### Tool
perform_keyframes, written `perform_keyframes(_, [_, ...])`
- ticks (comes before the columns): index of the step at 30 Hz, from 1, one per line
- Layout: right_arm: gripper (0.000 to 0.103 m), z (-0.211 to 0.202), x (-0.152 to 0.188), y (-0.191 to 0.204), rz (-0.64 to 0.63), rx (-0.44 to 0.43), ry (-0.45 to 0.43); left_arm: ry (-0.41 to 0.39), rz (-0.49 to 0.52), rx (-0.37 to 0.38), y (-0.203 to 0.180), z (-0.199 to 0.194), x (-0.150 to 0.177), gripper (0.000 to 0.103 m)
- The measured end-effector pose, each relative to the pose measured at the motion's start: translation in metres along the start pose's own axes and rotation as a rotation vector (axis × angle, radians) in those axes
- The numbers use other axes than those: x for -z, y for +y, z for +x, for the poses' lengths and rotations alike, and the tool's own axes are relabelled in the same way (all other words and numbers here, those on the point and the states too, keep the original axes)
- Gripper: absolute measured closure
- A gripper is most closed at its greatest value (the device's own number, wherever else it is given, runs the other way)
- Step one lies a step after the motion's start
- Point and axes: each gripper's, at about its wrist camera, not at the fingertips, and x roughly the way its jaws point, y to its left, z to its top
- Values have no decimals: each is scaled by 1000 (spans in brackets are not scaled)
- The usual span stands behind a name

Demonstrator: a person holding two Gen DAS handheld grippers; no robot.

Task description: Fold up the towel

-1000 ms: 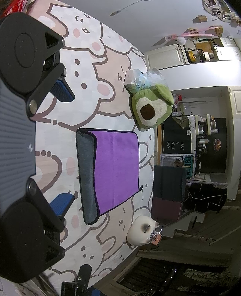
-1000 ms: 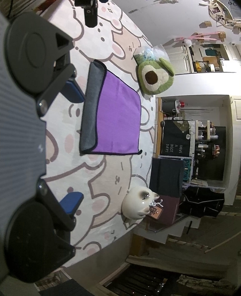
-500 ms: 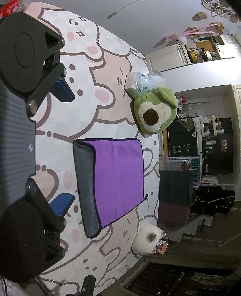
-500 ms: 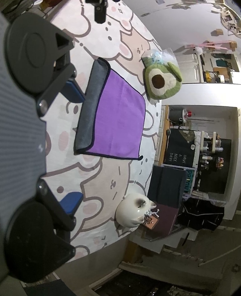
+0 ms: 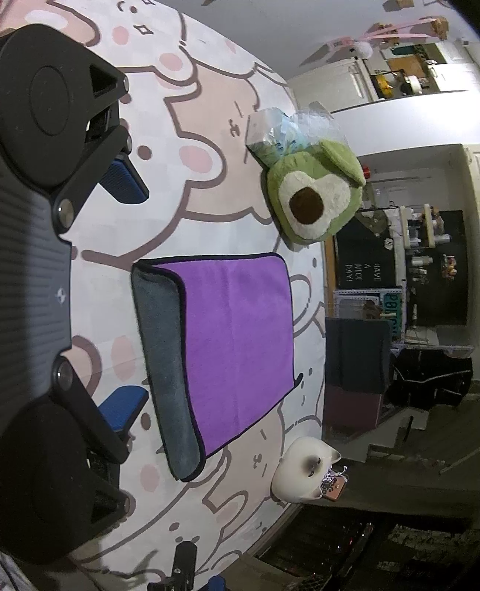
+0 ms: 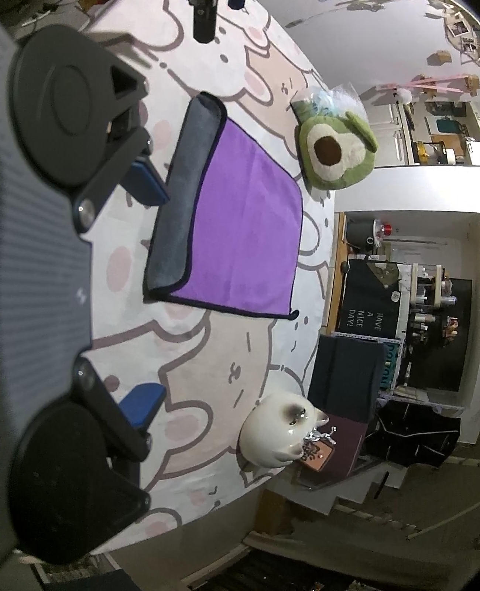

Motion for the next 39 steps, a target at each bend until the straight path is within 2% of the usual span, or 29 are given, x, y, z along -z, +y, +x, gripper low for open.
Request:
perform_keyframes(3, [0, 15, 4, -3, -4, -12, 13, -15, 6, -19, 1, 8, 1, 0])
perform_keyframes(9, [0, 34, 6, -5, -10, -36, 32, 3, 21, -31, 8, 30, 2, 0])
perform_keyframes(15, [0, 51, 5, -3, -43, -41, 27, 18, 29, 11, 14, 47, -2, 0])
perform_keyframes(21, [0, 70, 4, -8, -30, -90, 40, 28, 46, 65, 16, 64, -5, 0])
perform_keyframes(25, [0, 81, 2, -11, -29, -91, 24, 16, 48, 99, 21, 74, -8, 0])
perform_keyframes(30, [0, 96, 1, -16, -38, -103, 21, 17, 68, 120, 24, 89, -13, 1])
perform_keyframes(32, [0, 102, 2, -19, -48, -98, 17, 27, 71, 147, 26, 94, -14, 4])
perform_keyframes(35, [0, 111, 2, -28, -45, -170, 29, 41, 68, 193, 29, 101, -14, 8])
perform_keyframes(39, [0, 116, 3, -36, -27, -209, 7, 52, 79, 243, 32, 109, -10, 13])
